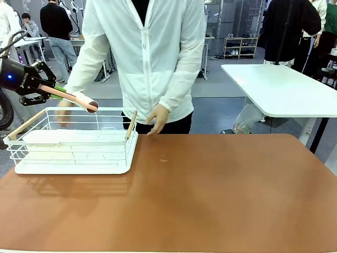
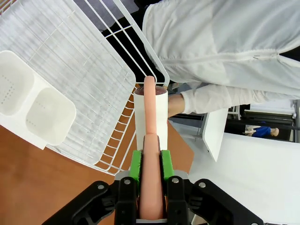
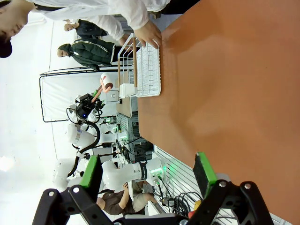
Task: Clean the table.
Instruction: Clean the table with the Lint Roller when the human lifts the Dish drying rack.
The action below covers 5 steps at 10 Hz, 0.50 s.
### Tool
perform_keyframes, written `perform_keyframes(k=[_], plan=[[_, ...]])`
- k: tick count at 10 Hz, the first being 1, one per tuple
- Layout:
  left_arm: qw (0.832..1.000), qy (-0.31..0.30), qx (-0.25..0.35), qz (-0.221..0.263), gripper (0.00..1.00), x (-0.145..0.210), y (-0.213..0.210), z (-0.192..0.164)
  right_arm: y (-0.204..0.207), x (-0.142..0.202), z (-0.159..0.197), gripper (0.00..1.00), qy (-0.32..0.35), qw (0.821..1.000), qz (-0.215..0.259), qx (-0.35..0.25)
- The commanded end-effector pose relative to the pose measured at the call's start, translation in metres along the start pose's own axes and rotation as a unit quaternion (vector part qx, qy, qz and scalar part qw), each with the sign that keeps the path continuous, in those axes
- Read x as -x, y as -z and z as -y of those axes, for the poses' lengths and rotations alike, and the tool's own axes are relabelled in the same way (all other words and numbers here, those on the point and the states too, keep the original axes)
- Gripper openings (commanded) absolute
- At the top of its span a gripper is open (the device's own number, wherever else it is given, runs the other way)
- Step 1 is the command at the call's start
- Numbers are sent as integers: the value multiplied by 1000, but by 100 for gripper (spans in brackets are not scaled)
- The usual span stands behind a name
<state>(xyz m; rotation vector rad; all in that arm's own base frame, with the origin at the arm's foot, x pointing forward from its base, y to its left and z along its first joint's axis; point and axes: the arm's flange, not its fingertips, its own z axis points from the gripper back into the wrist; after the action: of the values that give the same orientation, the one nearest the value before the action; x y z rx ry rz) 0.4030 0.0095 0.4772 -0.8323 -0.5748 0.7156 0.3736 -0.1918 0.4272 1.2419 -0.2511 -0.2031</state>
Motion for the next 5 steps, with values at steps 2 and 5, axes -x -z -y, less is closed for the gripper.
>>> perform_keyframes(k=[2, 5], plan=[[1000, 1, 0, -3, 1, 0, 0, 1, 0, 1, -2, 100, -3, 1000, 0, -6], [1000, 1, 0, -3, 1, 0, 0, 1, 0, 1, -2, 100, -3, 1000, 0, -6]])
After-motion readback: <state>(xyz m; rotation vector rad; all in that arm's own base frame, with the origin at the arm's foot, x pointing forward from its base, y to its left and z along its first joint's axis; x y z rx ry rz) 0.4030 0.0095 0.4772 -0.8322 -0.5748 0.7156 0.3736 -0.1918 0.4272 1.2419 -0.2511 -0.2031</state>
